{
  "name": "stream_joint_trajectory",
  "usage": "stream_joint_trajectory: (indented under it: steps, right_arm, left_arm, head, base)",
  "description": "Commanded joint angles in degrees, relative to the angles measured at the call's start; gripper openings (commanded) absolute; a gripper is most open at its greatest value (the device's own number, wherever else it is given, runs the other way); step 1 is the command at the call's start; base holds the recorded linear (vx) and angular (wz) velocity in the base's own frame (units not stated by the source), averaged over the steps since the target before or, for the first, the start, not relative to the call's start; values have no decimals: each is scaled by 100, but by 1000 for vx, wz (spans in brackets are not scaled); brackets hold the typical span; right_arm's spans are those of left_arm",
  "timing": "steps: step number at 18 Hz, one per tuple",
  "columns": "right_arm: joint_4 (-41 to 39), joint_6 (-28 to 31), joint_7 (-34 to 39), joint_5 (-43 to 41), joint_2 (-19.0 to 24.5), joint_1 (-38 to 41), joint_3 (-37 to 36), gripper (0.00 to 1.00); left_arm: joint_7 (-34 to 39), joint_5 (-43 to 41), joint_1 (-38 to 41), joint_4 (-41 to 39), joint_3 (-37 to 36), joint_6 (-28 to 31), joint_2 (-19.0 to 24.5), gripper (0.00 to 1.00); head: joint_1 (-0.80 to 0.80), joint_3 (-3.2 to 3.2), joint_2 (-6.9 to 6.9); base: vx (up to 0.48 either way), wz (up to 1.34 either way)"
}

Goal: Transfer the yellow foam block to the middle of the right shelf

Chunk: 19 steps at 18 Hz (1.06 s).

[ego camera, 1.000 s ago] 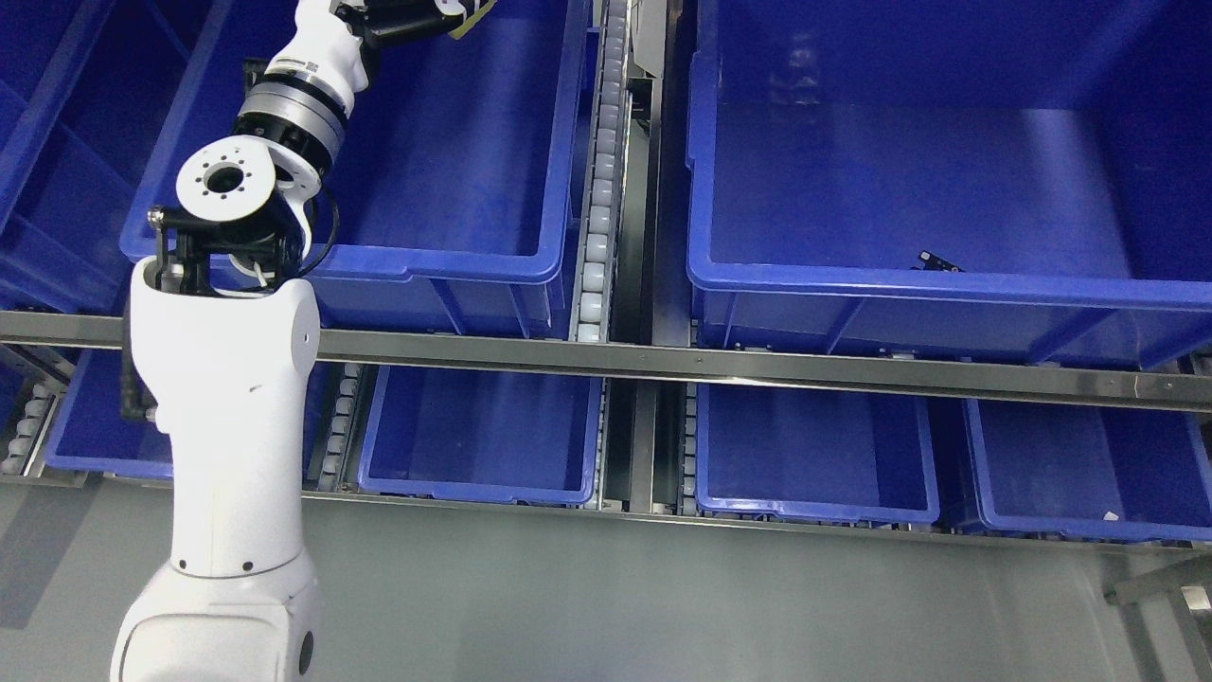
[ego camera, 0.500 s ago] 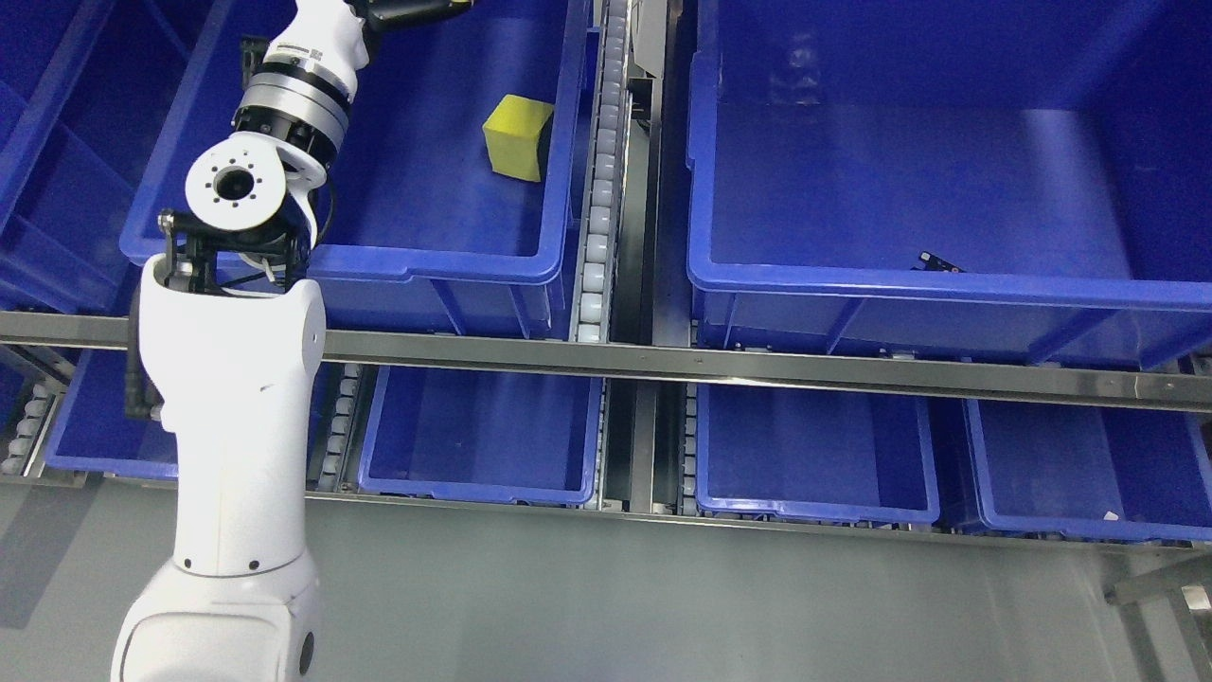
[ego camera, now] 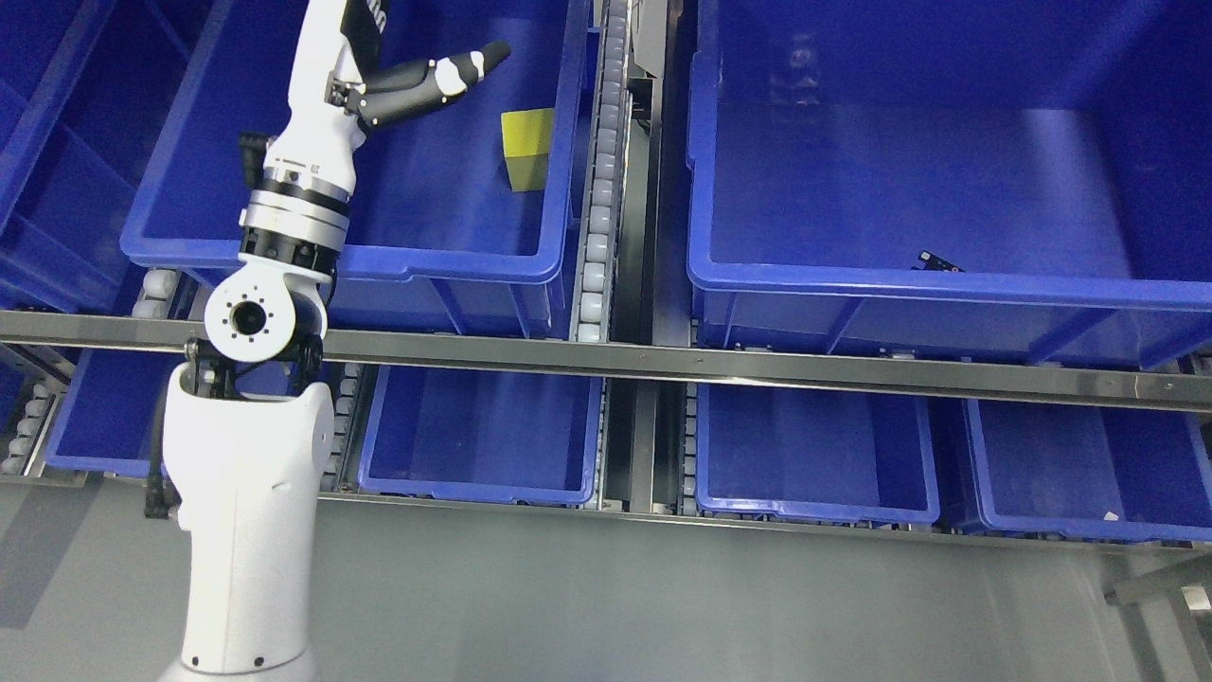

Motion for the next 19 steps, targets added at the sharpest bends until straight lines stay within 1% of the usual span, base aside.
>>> stream_joint_trajectory:
  steps: [1,4,19]
  right_arm:
    - [-100,-4,3,0,-100,-17,0,100]
    - [-100,-4,3,0,-100,-17,0,100]
    - [-100,-4,3,0,-100,-17,0,100]
  left_arm:
    - [60,4,448,-390,97,761,100,100]
    - [60,4,448,-390,115,1017,100,100]
    - [51,4,440,-390,167,1026,100,100]
  head:
    - [0,0,0]
    - [0,0,0]
    - [0,0,0]
  base:
    - [0,0]
    - [0,0]
    - [0,0]
